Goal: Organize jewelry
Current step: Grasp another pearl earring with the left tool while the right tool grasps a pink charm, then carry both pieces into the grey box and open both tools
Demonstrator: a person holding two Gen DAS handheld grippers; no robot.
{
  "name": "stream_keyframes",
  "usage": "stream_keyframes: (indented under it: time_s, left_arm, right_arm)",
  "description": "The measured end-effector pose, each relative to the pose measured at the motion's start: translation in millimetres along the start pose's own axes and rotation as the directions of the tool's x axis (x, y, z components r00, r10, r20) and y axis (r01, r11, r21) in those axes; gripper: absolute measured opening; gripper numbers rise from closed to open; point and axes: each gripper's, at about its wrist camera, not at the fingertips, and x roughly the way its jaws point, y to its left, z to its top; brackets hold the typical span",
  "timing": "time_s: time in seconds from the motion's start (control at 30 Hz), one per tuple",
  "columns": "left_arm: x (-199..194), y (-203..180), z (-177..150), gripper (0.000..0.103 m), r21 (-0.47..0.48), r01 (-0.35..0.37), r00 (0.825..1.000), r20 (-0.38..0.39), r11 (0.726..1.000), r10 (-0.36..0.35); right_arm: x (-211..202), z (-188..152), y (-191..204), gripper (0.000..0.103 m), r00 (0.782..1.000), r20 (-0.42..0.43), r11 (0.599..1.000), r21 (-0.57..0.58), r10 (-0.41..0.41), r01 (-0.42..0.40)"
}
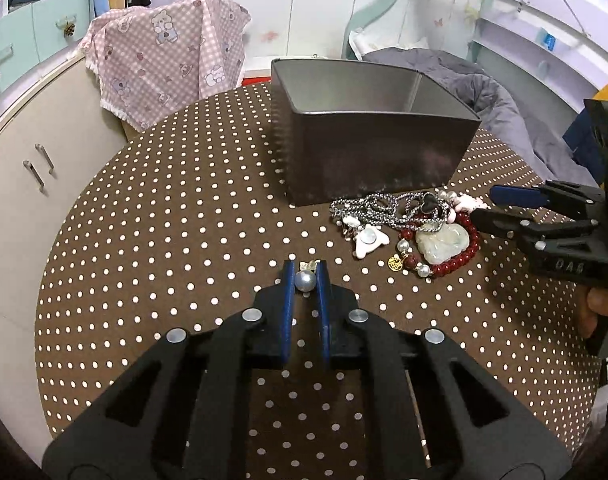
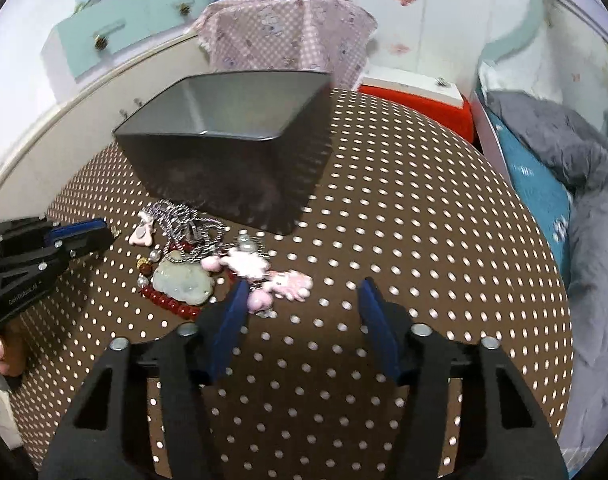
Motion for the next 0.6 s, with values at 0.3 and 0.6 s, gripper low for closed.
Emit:
stream_keyframes:
  time_s: [0.3, 0.6]
  left_arm:
    - [-0.1, 1.4, 0.5, 0.011, -0.003, 0.009, 1.000, -0.001, 1.000, -0.009]
    - [-13.8, -2.0, -1.2, 0.011, -0.017, 0.030, 0.999, 0.033, 0.999, -0.030]
  right_arm:
    - [-9.7, -15.9, -4.7, 0.021, 1.000, 0.016, 1.000, 0.003, 0.011, -0.011]
    - [-33.0, -11.4, -2.2, 0.021, 0.997, 0.062, 0.999, 0.012, 0.045, -0.046]
